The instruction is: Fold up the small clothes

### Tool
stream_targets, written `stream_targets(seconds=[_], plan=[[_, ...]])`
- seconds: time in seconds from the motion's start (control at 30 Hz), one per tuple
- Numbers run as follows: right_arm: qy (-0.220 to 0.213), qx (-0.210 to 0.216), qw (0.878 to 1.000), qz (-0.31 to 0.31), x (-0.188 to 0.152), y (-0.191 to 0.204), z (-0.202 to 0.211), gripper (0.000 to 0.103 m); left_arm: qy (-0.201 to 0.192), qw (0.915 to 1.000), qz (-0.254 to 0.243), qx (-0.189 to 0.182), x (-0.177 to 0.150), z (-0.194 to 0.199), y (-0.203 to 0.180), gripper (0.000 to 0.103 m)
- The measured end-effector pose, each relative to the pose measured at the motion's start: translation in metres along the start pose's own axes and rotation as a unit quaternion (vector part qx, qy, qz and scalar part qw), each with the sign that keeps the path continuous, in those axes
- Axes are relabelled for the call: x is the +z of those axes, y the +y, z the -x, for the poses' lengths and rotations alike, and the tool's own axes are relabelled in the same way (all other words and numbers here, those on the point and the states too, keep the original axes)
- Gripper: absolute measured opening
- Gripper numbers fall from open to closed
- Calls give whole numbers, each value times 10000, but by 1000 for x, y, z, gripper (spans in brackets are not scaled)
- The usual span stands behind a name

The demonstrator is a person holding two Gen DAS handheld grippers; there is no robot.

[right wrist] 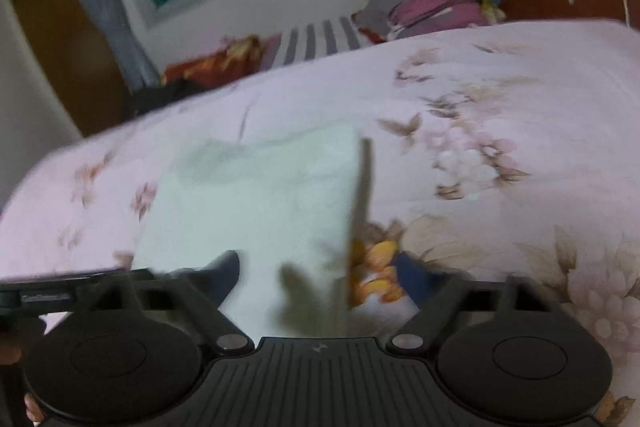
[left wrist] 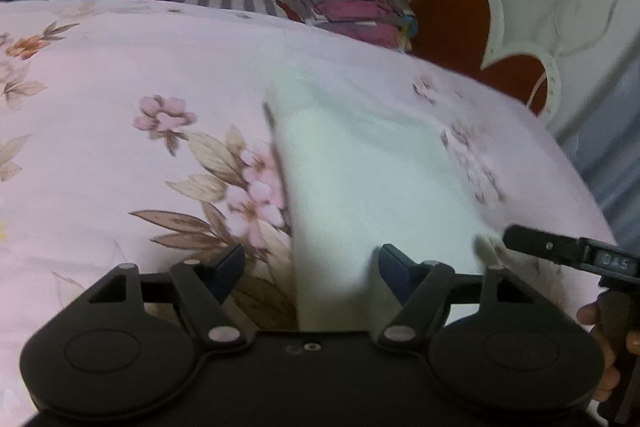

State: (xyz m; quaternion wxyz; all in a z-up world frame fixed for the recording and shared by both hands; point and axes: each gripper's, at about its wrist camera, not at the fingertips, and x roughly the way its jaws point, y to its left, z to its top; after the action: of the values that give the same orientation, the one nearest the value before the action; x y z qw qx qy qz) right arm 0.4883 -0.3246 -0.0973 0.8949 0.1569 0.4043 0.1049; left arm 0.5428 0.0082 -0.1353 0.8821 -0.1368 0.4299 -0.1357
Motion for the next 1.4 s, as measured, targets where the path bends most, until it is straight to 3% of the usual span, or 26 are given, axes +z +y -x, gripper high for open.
stream_targets(seconds=[0.1,0.2,0.33,0.4,0.63,0.77,0.93,1.03,1.17,1.4], plan=[[264,399,9965,-680,13,-29,-10,73,66,9987,410,-281,6,-6,11,70],[402,966,9873,-1194,21,-48,-23,69,236,9912,1076,-733,6,-16,27,69],[881,1359,9708,-1768,23,-66,-48,67,361,9893,1231,-701,6,-29,26,67],[1132,1412,9689,-1685,22,-65,-59,67,367,9894,1226,-687,7,-33,24,65],[1278,1071,9834,-719,37,-23,-70,63,294,9868,1497,-536,16,-49,13,54],[1277,1147,9829,-668,38,-15,-78,51,353,9899,1319,-381,18,-54,3,51],[1180,1183,9832,-731,36,-15,-84,33,321,9962,810,-86,25,-50,-11,36],[932,955,9905,-322,34,9,-69,31,206,9989,426,-41,26,-38,-22,33],[662,927,9932,-255,32,30,-50,31,29,9997,151,-191,24,-14,-17,32],[498,1059,9931,29,30,115,-36,31,-227,9996,-8,-144,32,55,30,32]])
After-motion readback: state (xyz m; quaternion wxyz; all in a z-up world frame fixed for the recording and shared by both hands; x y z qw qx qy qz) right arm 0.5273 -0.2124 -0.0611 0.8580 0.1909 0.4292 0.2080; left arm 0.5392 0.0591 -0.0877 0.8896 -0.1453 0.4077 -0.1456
